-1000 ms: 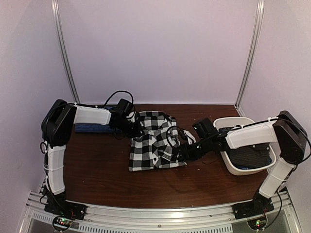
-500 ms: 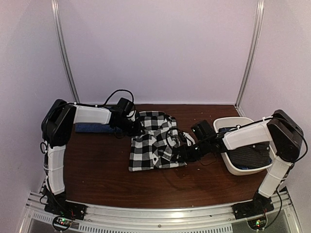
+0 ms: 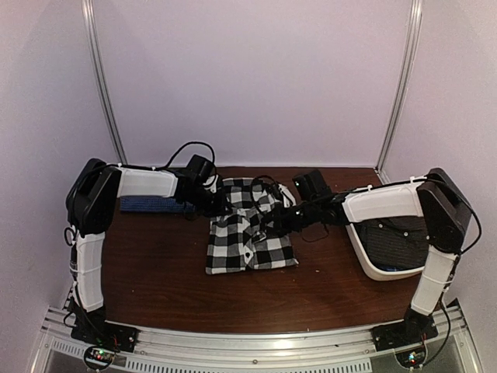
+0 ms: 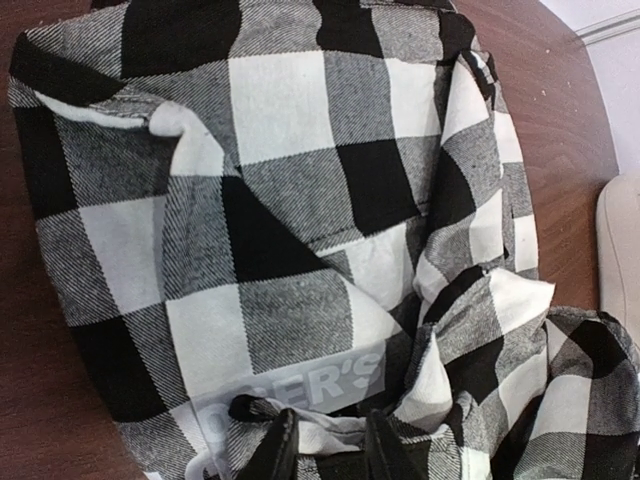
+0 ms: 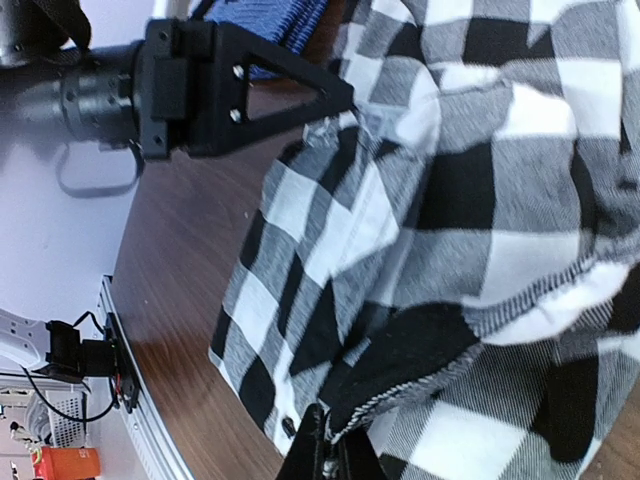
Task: Fold and stack the long sleeve shirts
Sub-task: Smooth out the 2/3-rectangle-folded shirt at the center of the board.
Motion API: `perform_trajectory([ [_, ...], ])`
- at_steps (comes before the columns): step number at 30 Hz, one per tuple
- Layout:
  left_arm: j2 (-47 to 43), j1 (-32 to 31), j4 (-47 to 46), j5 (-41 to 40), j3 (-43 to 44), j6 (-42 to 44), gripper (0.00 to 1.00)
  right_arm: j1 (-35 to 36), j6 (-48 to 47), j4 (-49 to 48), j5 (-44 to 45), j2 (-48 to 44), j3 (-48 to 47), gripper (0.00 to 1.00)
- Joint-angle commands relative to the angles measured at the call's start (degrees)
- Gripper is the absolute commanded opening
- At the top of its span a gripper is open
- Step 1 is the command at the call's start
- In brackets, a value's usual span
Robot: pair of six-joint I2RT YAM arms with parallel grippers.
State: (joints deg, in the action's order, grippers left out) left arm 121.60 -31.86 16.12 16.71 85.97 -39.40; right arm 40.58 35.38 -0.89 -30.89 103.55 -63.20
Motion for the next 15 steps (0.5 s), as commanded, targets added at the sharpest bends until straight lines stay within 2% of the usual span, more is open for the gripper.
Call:
perform_trajectory([
  [1, -1.7, 0.0, 0.0, -0.2, 1.7, 1.3, 0.24, -0.9, -0.1, -0.9, 0.5, 5.2, -7.0, 0.05],
  [11, -6.1, 0.0, 0.4, 0.0, -0.1, 1.8, 0.25, -3.7, -1.0, 3.0, 2.0, 19.9, -22.5, 0.10],
  [13, -6.9, 0.0, 0.4, 0.0, -0.9, 1.7, 0.26, -4.3, -1.3, 4.5, 3.3, 21.3, -24.5, 0.16],
  [15, -7.4, -0.1, 0.3, 0.1, -1.4, 1.6, 0.26, -4.5, -1.4, 5.1, 3.4, 22.1, -25.4, 0.31],
])
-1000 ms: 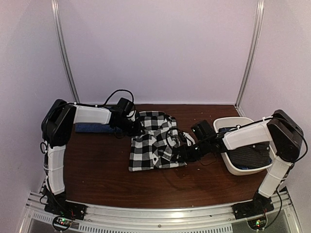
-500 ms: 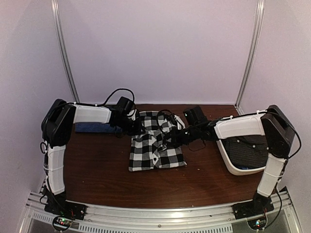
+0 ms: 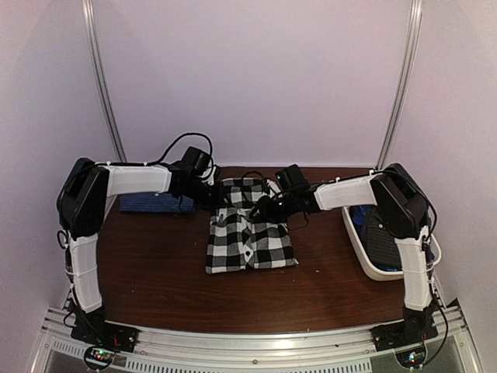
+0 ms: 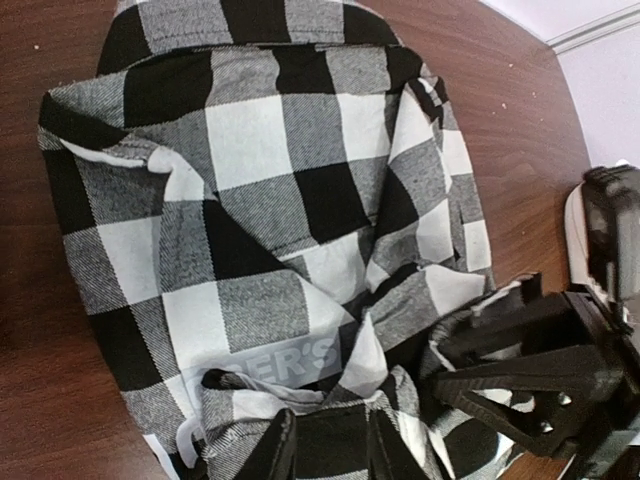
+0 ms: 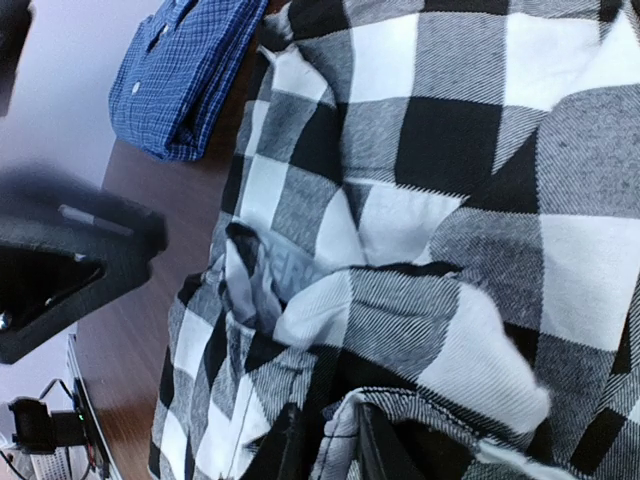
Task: Fold and stack the long sleeve shirts
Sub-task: Smooth out the 2/3-rectangle-folded shirt at the center of the board.
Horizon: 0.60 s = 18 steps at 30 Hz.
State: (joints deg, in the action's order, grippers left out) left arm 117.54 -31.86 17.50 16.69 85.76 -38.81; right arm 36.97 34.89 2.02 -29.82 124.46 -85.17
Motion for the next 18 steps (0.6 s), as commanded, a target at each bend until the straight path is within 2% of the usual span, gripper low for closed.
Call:
perform_trajectory([
  [1, -3.6, -0.1, -1.0, 0.2, -1.4, 1.0, 0.26, -0.9, -1.2, 2.5, 2.2, 1.2, -3.8, 0.37],
  [5, -4.6, -1.0, -1.3, 1.1, -2.3, 0.7, 0.26, -0.9, -1.8, 1.8, 2.4, -2.3, -2.6, 0.55],
  [8, -5.6, -2.2, -1.9, 2.1, -3.1, 0.2, 0.26, -0.9, -3.1, 2.3, 2.8, -6.2, -0.9, 0.61],
  [11, -6.4, -3.5, -3.2, 3.3, -4.3, -0.7, 0.26, -0.8, -3.8, 2.3, 3.3, -10.6, 2.2, 0.62],
  [13, -7.1, -4.3, -3.9, 3.6, -5.8, -1.5, 0.26, -0.7, -3.9, 2.2, 3.4, -12.8, 5.2, 0.58],
  [18, -7.8, -5.0, -5.2, 4.2, -8.2, -2.6, 0.26, 1.2, -4.3, 2.0, 0.7, -15.2, 10.2, 0.37],
])
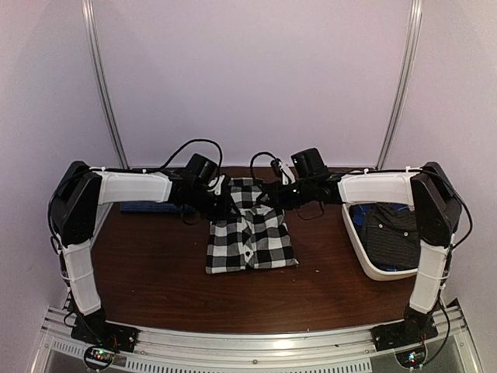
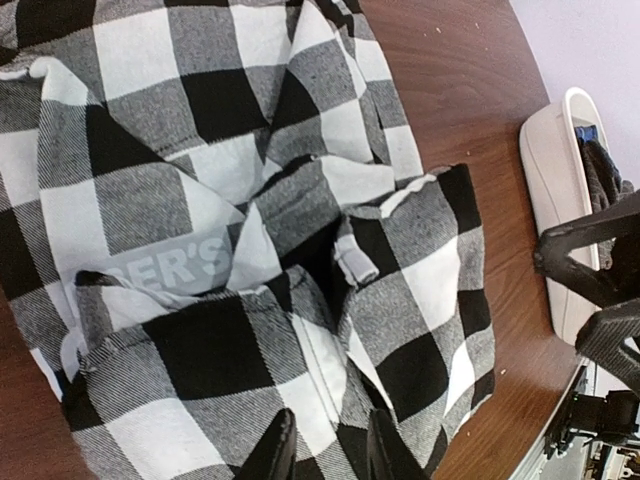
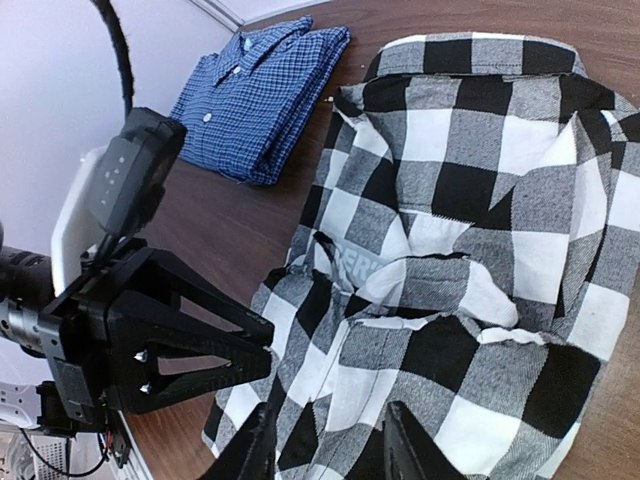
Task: Fold and stack the long sleeve shirts
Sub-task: Smooth out the 2/3-rectangle-folded shirt at the center of the board.
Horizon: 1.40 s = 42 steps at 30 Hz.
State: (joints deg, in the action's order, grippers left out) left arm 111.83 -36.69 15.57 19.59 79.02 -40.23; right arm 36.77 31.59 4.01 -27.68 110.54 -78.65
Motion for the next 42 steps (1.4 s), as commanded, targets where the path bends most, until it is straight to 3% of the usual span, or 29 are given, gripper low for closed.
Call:
perform_trajectory([
  [1, -2.0, -0.3, -3.3, 1.3, -1.7, -1.2, 0.25, 2.1, -1.0, 0.1, -2.4, -1.2, 4.0, 0.32],
  [4, -2.2, -0.5, -3.3, 0.8, -2.9, -1.6, 0.25, 4.0, -0.5, 0.4, -2.6, -0.7, 5.6, 0.18],
  [7, -2.8, -0.5, -3.5, 0.1, -4.3, -2.0, 0.25, 5.0, 0.3, -1.7, -4.6, -0.8, 8.4, 0.12],
  [23, -3.5, -0.4, -3.2, -0.7, -5.4, -2.1, 0.24, 7.2, -3.1, 2.2, -2.3, 5.2, 6.7, 0.07],
  [28, -3.6, -0.5, -3.1, -0.9, -5.5, -2.1, 0.24, 7.8, -3.8, 2.1, -3.6, 6.3, 4.4, 0.09],
  [35, -4.1, -0.4, -3.0, -1.4, -5.6, -2.4, 0.24, 7.8, -4.6, 1.7, -4.8, 7.7, 1.4, 0.25],
  [42, -5.1, -0.4, -2.6, -2.2, -6.1, -2.5, 0.24, 7.5, -4.2, 0.8, -5.7, 11.2, -3.4, 0.34],
])
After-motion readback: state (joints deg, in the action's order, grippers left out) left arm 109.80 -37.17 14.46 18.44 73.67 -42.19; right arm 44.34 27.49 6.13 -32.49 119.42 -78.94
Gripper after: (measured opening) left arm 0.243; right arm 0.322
